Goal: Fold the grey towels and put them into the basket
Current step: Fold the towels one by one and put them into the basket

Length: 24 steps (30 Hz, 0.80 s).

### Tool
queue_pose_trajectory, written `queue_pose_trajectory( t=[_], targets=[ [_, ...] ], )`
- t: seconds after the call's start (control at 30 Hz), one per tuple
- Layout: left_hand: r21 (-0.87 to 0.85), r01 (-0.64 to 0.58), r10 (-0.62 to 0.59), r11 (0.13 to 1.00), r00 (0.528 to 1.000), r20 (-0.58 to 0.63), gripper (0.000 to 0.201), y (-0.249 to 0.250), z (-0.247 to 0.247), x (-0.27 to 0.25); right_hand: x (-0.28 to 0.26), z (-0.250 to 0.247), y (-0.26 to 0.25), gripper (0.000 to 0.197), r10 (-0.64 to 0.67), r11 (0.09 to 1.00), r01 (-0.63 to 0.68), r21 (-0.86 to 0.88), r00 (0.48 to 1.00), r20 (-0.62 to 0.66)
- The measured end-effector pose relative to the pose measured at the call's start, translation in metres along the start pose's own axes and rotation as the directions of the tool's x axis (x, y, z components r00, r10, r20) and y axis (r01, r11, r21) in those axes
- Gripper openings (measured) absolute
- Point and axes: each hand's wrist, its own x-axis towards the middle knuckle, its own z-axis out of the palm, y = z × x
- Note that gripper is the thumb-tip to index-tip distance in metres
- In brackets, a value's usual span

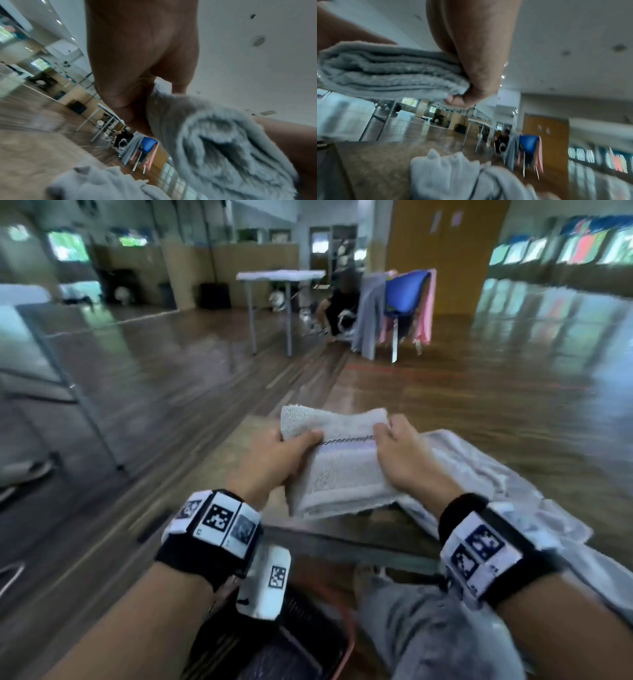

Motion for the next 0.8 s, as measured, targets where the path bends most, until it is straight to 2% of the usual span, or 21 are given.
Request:
queue_pose_trajectory(
  t=[0.1,0.17,0.23,0.27,0.3,0.33,0.4,0.47,0.57,0.63,0.7,0.8],
  targets=[
    [-0.070,0.094,-0.090,0.993,0.994,0.059,0.009,-0.039,-0.045,-0.022,0.002,0.039,-0.018,0.022,0.029,0.993,-0.004,-0.118,0.976,0.216],
    [-0.118,0.157,-0.157,0.980,0.988,0.011,0.008,-0.063,-0.069,-0.036,-0.002,0.069,-0.026,0.024,0.073,0.992,-0.035,-0.118,0.937,0.340],
    [-0.153,0.228,-0.233,0.962,0.972,-0.021,0.009,-0.089,-0.090,-0.049,-0.008,0.104,-0.026,0.041,0.111,0.992,-0.071,-0.103,0.879,0.464],
    [-0.166,0.263,-0.271,0.950,0.962,-0.027,0.017,-0.104,-0.099,-0.054,-0.014,0.122,-0.024,0.052,0.125,0.991,-0.085,-0.101,0.849,0.513],
    [-0.185,0.300,-0.311,0.936,0.950,-0.035,0.029,-0.120,-0.106,-0.058,-0.019,0.140,-0.021,0.057,0.136,0.990,-0.095,-0.102,0.829,0.543],
    [-0.200,0.338,-0.355,0.920,0.933,-0.058,0.040,-0.137,-0.112,-0.063,-0.024,0.158,-0.015,0.053,0.139,0.990,-0.109,-0.086,0.812,0.567],
    [-0.194,0.392,-0.423,0.899,0.892,-0.158,0.044,-0.170,-0.117,-0.075,-0.037,0.190,0.001,0.041,0.158,0.984,-0.174,-0.035,0.765,0.624],
    [-0.215,0.456,-0.502,0.864,0.816,-0.286,0.049,-0.206,-0.117,-0.090,-0.052,0.220,0.019,0.042,0.232,0.967,-0.242,-0.083,0.694,0.682],
    [-0.212,0.528,-0.565,0.822,0.716,-0.409,0.063,-0.259,-0.111,-0.117,-0.075,0.261,0.052,0.050,0.331,0.938,-0.302,-0.172,0.625,0.707],
    [-0.226,0.561,-0.598,0.796,0.674,-0.433,0.058,-0.286,-0.103,-0.135,-0.090,0.282,0.072,0.053,0.393,0.916,-0.310,-0.255,0.563,0.727],
    [-0.206,0.601,-0.621,0.772,0.644,-0.447,0.043,-0.307,-0.095,-0.150,-0.101,0.297,0.089,0.051,0.441,0.896,-0.291,-0.334,0.501,0.745],
    [-0.148,0.678,-0.667,0.720,0.617,-0.418,0.018,-0.329,-0.087,-0.162,-0.112,0.313,0.110,0.043,0.478,0.878,-0.249,-0.408,0.460,0.748]
  ],
)
